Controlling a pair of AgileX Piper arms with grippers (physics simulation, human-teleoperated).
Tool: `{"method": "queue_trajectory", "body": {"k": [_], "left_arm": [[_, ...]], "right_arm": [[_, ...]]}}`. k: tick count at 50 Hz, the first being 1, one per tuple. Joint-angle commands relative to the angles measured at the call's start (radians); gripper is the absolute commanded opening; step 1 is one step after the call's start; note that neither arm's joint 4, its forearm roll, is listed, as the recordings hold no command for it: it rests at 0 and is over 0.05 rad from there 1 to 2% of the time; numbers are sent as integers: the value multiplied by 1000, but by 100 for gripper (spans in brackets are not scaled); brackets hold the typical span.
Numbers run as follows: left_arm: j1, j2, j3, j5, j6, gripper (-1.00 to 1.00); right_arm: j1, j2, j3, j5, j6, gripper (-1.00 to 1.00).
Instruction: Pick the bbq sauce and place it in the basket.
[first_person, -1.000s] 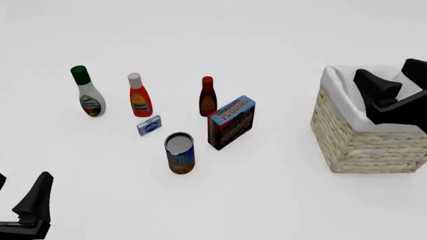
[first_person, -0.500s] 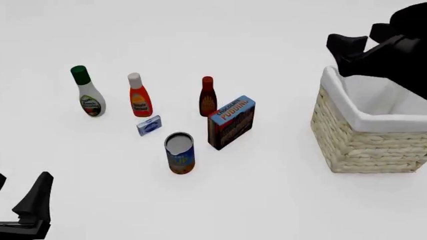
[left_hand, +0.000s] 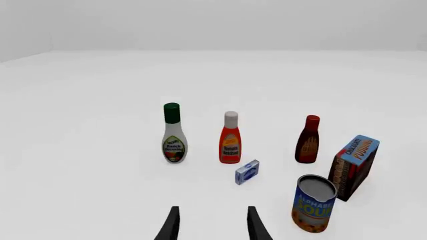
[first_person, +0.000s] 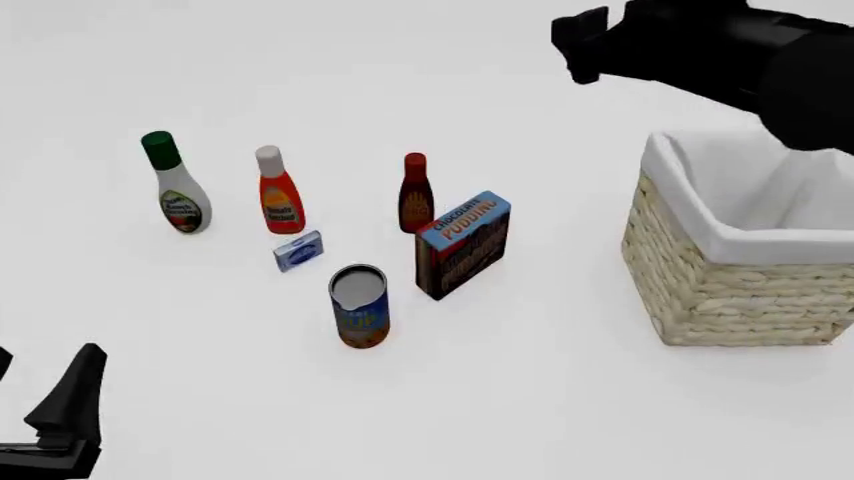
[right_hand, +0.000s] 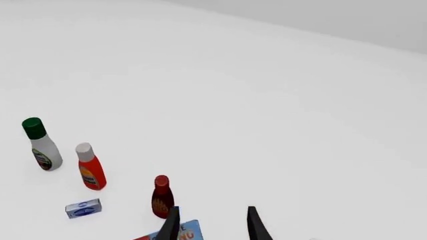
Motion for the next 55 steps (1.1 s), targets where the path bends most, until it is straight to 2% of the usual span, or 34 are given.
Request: {"method": "queue_trajectory", "body": {"k": [1,10,17,19,26,28,30,31,40,41,48,55], "left_arm": [[0,0,0,0,0,100],[0,0,0,0,0,100],[0,0,0,0,0,100],[0,0,0,0,0,100],[0,0,0,0,0,100],[0,0,0,0,0,100],[0,0,0,0,0,100],[0,0,0,0,0,100],[0,0,0,0,0,100],[0,0,0,0,0,100],[0,0,0,0,0,100],[0,0,0,0,0,100]], "right_arm": [[42,131,-141,47,4,100],[71,188,-209,85,9,100],[106,252,-312,141,5,100],[114,282,-362,171,36,100],[124,365,-445,217,45,100],[126,399,-491,243,73,100],[128,433,-533,270,63,100],[126,450,-558,285,76,100],[122,551,-703,359,69,100],[124,580,-740,379,53,100],[116,661,-845,434,60,100],[113,770,-998,533,45,100]]}}
